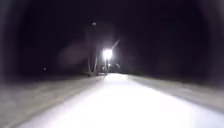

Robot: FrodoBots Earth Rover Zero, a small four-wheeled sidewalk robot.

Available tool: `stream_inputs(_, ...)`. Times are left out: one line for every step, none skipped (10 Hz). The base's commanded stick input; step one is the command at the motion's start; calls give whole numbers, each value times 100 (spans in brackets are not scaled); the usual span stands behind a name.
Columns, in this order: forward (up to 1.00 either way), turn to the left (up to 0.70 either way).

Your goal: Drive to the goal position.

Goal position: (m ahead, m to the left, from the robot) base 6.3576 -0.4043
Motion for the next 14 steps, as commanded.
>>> stream_inputs(70,0)
stream_inputs(70,0)
stream_inputs(70,0)
stream_inputs(70,0)
stream_inputs(70,0)
stream_inputs(70,0)
stream_inputs(70,14)
stream_inputs(70,6)
stream_inputs(70,0)
stream_inputs(70,0)
stream_inputs(70,0)
stream_inputs(70,0)
stream_inputs(70,0)
stream_inputs(70,0)
